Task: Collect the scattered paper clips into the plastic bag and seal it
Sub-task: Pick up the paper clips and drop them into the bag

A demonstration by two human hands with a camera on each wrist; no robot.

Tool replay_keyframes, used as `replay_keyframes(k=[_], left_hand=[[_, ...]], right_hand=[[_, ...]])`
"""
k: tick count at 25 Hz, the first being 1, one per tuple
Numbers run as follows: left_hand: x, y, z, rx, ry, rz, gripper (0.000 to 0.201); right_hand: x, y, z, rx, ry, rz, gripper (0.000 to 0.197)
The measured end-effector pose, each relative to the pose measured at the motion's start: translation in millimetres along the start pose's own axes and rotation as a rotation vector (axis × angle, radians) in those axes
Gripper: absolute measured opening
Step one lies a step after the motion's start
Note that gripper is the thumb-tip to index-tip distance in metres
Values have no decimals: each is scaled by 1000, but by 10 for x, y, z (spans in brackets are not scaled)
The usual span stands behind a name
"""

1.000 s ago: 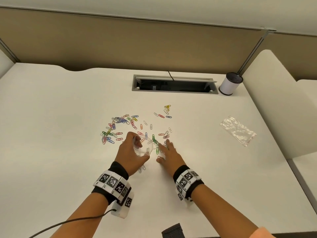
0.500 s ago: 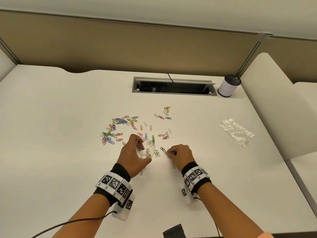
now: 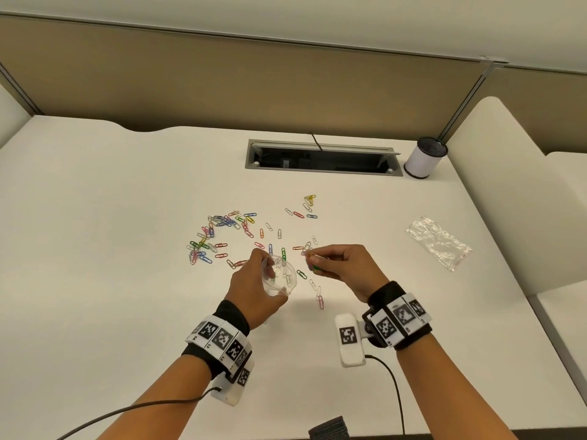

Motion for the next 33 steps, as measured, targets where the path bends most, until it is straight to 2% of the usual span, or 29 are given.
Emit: replay_keyframes(k=[3, 6, 8, 11, 16, 19, 21, 23, 27, 33], left_hand=[[9, -73, 71, 3, -23, -19, 48], [16, -150, 116, -16, -34, -33, 48], [24, -183, 133, -29, -39, -40, 48], [44, -202, 137, -50, -38, -37, 48], [64, -97, 134, -50, -56, 21, 50], [68, 94, 79, -77, -25, 90, 49], [69, 248, 21, -77, -16, 143, 49], [59, 421, -70, -86, 10, 201, 49], [-6, 710, -234, -82, 61, 318, 49], [-143, 906, -370, -98, 110, 402, 49]], right_hand=[[-109, -226, -218, -236, 55, -96, 18], [-166, -410, -301, -645, 130, -30, 11], [-180, -501, -327, -751, 164, 5, 12], [-163, -497, -321, -734, 164, 27, 19], [-95, -143, -276, -456, 121, 159, 16], [2, 149, 73, -608, -30, 224, 13], [46, 259, 415, -753, -197, 206, 26], [67, 248, 703, -818, -302, 170, 38], [185, 18, 903, -783, -202, 210, 36], [544, -329, 714, -662, -81, 247, 18]])
Point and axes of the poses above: each hand's wrist, its own x-axis towards the middle knuckle, its own y-axis out of the back of the hand, z = x × y, the point moved 3 cm from there along x, towards the middle knuckle, and after that the axes turned 2 degrees about -x, right-handed, at the moved point
